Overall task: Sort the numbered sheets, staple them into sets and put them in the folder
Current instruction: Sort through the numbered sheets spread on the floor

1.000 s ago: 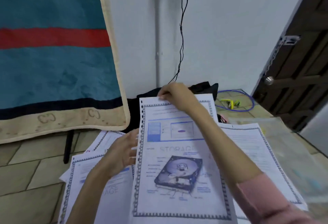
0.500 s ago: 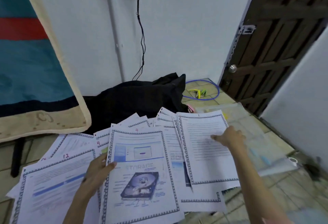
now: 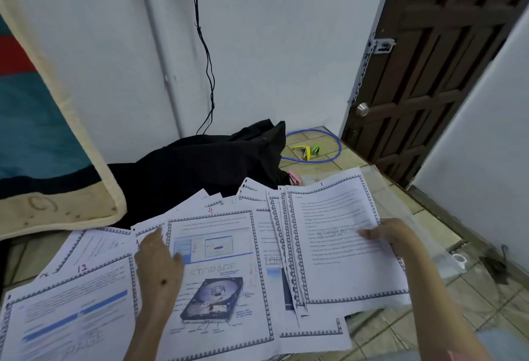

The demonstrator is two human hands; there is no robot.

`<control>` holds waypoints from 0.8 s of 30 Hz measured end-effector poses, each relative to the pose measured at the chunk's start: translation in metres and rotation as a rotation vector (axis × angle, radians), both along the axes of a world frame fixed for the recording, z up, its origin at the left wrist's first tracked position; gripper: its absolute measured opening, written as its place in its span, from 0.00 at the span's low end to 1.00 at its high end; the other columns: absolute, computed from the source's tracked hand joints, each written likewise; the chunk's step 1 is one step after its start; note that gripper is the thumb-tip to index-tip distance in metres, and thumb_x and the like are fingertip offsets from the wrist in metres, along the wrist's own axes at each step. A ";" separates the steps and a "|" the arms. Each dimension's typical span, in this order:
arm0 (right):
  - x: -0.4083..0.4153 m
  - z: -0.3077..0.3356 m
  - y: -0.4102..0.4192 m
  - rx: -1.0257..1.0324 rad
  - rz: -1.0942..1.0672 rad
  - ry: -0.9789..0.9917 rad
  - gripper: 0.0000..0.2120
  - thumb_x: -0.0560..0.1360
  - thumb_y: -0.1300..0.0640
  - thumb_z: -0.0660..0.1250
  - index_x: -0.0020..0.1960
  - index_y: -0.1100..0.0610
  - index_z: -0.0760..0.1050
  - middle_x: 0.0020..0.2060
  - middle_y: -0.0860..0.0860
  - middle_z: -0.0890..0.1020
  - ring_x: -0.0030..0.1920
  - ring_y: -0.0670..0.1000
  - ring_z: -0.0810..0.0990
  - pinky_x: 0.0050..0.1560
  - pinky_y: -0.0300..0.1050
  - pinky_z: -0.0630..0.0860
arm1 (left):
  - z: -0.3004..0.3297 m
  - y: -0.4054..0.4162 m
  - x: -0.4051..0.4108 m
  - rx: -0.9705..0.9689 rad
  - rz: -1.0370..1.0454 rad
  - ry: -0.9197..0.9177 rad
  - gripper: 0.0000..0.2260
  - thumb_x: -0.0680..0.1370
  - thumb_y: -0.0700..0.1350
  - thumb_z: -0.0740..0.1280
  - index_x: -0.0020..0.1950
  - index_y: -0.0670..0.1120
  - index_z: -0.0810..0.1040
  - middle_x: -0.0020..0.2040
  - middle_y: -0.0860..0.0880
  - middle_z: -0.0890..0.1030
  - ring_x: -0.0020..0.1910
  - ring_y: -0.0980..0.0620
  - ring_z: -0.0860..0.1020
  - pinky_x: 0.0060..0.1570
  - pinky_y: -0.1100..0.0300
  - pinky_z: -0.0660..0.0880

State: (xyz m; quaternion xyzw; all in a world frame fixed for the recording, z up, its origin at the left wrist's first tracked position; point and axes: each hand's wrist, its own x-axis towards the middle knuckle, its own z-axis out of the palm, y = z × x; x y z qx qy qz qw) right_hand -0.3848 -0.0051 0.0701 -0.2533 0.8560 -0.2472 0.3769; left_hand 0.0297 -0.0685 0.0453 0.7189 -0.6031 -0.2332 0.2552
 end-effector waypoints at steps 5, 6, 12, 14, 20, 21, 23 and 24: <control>-0.019 -0.008 0.009 -0.036 -0.003 -0.316 0.39 0.51 0.51 0.82 0.59 0.62 0.76 0.51 0.62 0.83 0.50 0.64 0.83 0.55 0.65 0.77 | 0.015 0.003 -0.088 0.364 -0.243 0.581 0.23 0.78 0.46 0.64 0.72 0.44 0.64 0.67 0.46 0.73 0.55 0.49 0.76 0.62 0.54 0.72; -0.021 -0.008 0.010 -0.038 0.003 -0.341 0.35 0.55 0.52 0.81 0.58 0.62 0.76 0.51 0.62 0.83 0.50 0.64 0.83 0.54 0.65 0.77 | 0.013 0.000 -0.104 0.470 -0.289 0.626 0.24 0.78 0.49 0.64 0.72 0.43 0.63 0.67 0.45 0.73 0.54 0.50 0.77 0.62 0.53 0.72; -0.022 -0.015 0.019 -0.066 0.033 -0.472 0.31 0.61 0.52 0.79 0.61 0.59 0.76 0.54 0.61 0.83 0.57 0.65 0.79 0.49 0.56 0.78 | -0.010 -0.015 -0.150 0.560 -0.331 0.716 0.17 0.78 0.47 0.64 0.63 0.39 0.74 0.58 0.39 0.79 0.50 0.45 0.78 0.51 0.49 0.78; -0.019 -0.012 0.022 -0.082 0.021 -0.513 0.26 0.65 0.57 0.76 0.61 0.62 0.75 0.54 0.63 0.82 0.56 0.66 0.80 0.52 0.60 0.78 | -0.009 -0.016 -0.148 0.521 -0.314 0.792 0.10 0.78 0.42 0.65 0.57 0.40 0.79 0.53 0.39 0.82 0.45 0.43 0.79 0.43 0.51 0.78; -0.008 -0.010 0.018 -0.184 0.073 -0.600 0.25 0.65 0.61 0.74 0.61 0.64 0.75 0.54 0.65 0.81 0.54 0.66 0.81 0.56 0.64 0.76 | 0.006 -0.022 -0.111 0.348 -0.159 0.916 0.06 0.73 0.36 0.71 0.45 0.47 0.80 0.47 0.44 0.84 0.47 0.46 0.82 0.53 0.50 0.78; -0.008 -0.012 0.017 -0.203 0.078 -0.610 0.28 0.62 0.61 0.77 0.61 0.64 0.75 0.54 0.65 0.81 0.54 0.66 0.81 0.55 0.63 0.77 | 0.008 -0.023 -0.103 0.328 -0.148 0.918 0.07 0.73 0.36 0.70 0.45 0.47 0.80 0.47 0.44 0.84 0.46 0.47 0.82 0.51 0.52 0.78; -0.003 -0.015 0.014 -0.228 0.094 -0.643 0.33 0.58 0.60 0.79 0.61 0.64 0.75 0.54 0.64 0.82 0.53 0.65 0.82 0.50 0.61 0.80 | 0.008 -0.026 -0.090 0.299 -0.148 0.893 0.06 0.74 0.36 0.69 0.48 0.46 0.79 0.49 0.43 0.83 0.48 0.46 0.81 0.54 0.51 0.77; 0.000 -0.016 0.013 -0.228 0.108 -0.658 0.35 0.56 0.60 0.80 0.61 0.64 0.75 0.54 0.64 0.82 0.52 0.65 0.82 0.48 0.60 0.81 | 0.008 -0.027 -0.084 0.297 -0.154 0.880 0.07 0.75 0.36 0.68 0.51 0.45 0.79 0.52 0.43 0.82 0.51 0.45 0.80 0.58 0.49 0.76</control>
